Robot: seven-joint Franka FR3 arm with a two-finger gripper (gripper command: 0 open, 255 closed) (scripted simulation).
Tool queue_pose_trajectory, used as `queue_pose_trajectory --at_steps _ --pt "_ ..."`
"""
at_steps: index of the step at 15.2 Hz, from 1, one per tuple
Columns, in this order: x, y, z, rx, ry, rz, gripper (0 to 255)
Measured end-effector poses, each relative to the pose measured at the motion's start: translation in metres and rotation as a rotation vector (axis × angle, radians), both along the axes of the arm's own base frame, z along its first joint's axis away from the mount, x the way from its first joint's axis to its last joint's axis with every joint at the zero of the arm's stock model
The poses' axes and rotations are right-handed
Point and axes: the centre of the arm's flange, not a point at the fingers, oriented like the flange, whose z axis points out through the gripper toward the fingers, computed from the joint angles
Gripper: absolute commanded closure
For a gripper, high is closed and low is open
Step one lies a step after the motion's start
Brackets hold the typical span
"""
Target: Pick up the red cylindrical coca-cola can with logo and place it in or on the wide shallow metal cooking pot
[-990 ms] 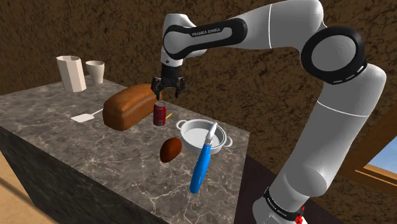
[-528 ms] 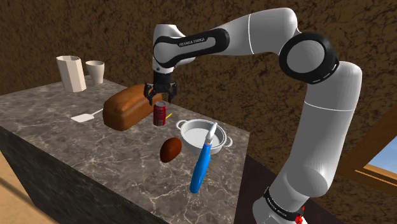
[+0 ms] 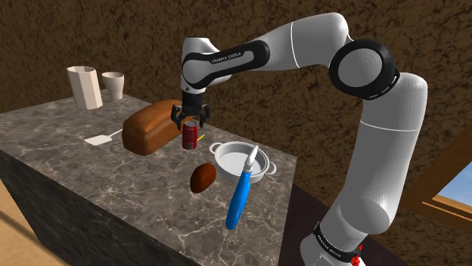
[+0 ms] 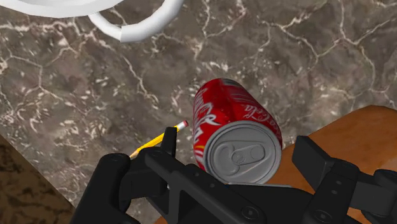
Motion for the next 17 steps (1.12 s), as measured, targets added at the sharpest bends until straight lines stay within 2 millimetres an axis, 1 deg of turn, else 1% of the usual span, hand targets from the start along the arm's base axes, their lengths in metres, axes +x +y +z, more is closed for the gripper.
queue_pose_trajectory --at_steps 2,3,13,17 --pt "0.0 0.0 0.0 0.0 0.0 0.0 0" --pt "0.0 0.0 0.0 0.0 0.0 0.0 255" --pt "0.0 0.0 0.0 0.0 -0.001 0.0 255" --pt "0.0 0.002 0.016 0.0 0.0 0.0 255"
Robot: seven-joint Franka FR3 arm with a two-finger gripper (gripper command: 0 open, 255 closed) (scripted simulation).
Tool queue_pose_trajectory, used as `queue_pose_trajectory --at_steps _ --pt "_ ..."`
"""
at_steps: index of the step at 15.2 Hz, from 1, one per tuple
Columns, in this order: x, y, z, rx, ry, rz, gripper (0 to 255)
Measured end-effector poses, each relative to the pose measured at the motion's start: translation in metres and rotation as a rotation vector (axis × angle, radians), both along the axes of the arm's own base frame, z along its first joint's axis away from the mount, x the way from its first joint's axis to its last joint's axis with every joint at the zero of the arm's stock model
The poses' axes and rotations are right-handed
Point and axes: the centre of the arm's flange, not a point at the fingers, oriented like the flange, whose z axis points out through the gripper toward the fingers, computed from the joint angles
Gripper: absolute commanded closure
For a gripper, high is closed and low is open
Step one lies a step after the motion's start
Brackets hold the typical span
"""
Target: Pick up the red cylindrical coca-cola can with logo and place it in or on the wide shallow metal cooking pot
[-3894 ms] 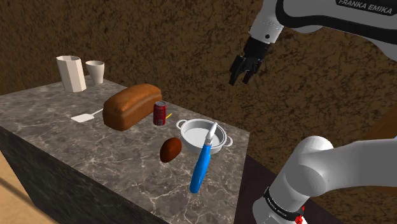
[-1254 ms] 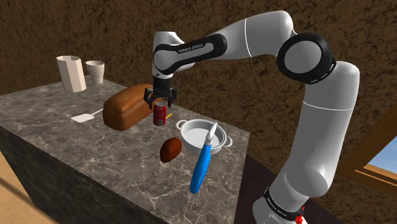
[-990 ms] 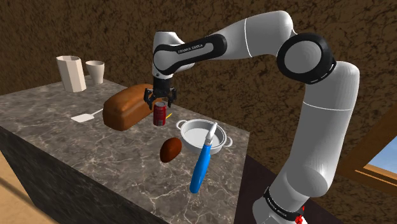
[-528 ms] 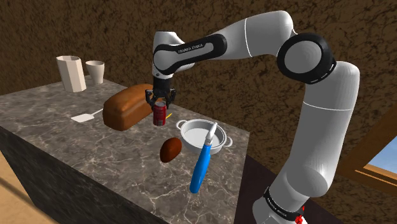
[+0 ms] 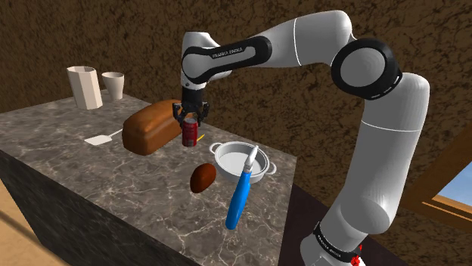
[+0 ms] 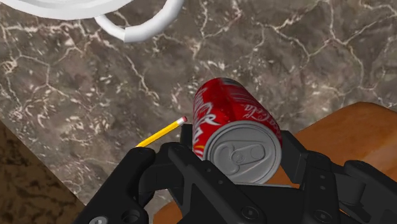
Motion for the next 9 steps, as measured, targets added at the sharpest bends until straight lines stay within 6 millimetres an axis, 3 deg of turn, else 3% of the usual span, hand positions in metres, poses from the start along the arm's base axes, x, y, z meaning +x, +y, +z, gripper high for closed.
queue_pose_trajectory --at_steps 9 --pt "0.0 -0.001 0.047 0.0 0.0 0.0 255"
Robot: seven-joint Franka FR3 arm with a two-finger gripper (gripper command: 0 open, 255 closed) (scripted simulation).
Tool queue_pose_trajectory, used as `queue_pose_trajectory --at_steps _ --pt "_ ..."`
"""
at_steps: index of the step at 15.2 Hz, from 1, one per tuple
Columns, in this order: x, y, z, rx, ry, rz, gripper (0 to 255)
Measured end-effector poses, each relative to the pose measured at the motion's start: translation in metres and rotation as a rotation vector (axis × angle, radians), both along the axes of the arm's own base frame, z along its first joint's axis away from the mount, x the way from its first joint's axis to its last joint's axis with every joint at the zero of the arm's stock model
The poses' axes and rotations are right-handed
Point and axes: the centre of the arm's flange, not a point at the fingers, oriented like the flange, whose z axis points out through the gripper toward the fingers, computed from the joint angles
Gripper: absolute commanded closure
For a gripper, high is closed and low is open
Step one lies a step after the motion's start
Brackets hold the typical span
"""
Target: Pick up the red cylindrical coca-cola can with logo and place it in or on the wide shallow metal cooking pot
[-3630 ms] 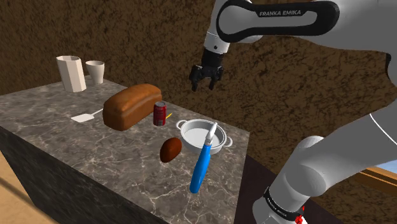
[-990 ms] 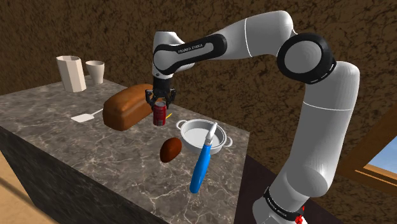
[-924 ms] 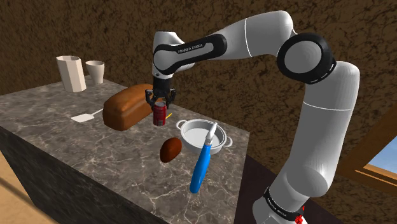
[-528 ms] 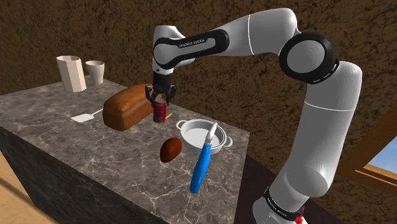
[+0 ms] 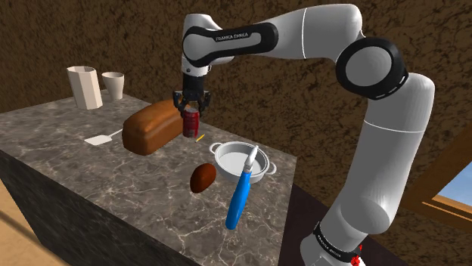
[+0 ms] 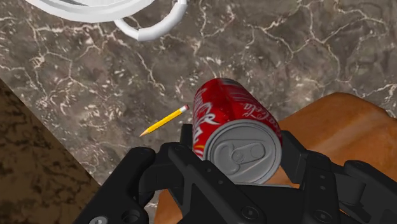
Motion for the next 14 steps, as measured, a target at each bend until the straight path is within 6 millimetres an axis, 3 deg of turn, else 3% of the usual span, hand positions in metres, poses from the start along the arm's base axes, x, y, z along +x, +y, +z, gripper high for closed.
queue_pose_trajectory --at_steps 10,14 --pt "0.001 0.0 0.051 0.0 0.0 0.0 255" --pt "-0.033 -0.019 0.061 0.0 0.0 0.0 255"
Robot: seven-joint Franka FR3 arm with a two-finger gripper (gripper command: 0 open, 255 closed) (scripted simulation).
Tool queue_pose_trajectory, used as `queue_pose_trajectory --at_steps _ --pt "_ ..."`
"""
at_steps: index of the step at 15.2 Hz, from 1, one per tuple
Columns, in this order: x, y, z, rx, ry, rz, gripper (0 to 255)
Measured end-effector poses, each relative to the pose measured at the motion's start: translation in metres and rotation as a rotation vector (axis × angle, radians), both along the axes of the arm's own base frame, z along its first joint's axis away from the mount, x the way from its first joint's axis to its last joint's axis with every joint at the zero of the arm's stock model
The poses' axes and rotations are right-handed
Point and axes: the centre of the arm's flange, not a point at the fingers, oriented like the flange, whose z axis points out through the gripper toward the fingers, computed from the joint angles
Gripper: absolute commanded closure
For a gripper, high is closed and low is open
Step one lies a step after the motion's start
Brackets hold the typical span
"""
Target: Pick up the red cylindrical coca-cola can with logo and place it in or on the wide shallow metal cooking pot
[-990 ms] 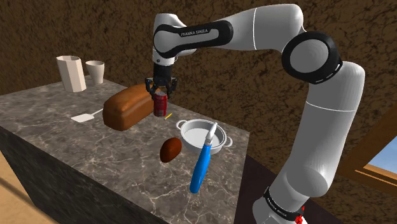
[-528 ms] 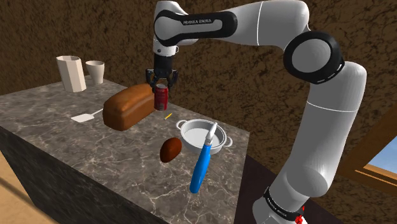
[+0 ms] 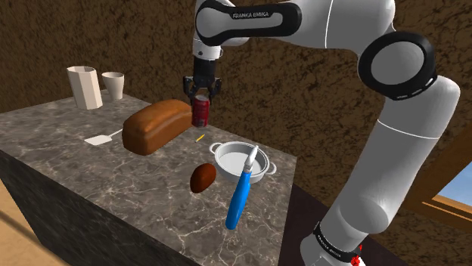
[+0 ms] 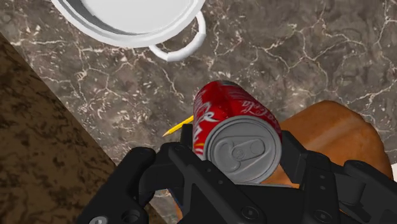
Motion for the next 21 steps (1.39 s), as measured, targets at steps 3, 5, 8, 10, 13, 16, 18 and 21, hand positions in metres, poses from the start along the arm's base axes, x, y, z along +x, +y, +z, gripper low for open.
queue_pose_trajectory --at_steps 3,5,8,10,13,16,18,21 --pt "-0.039 -0.016 0.005 0.0 0.0 0.0 255" --pt "-0.063 -0.026 0.012 0.0 0.0 0.0 255" --pt "-0.099 -0.041 0.017 0.0 0.0 -0.001 255" --pt "-0.121 -0.054 0.021 0.0 0.001 -0.001 255" --pt "-0.157 -0.072 0.028 0.0 0.0 -0.001 255" --pt "-0.181 -0.083 0.025 0.0 0.0 -0.001 255" --pt "-0.184 -0.084 0.015 0.0 0.001 0.0 255" --pt "-0.183 -0.084 0.0 0.0 0.001 0.0 255"
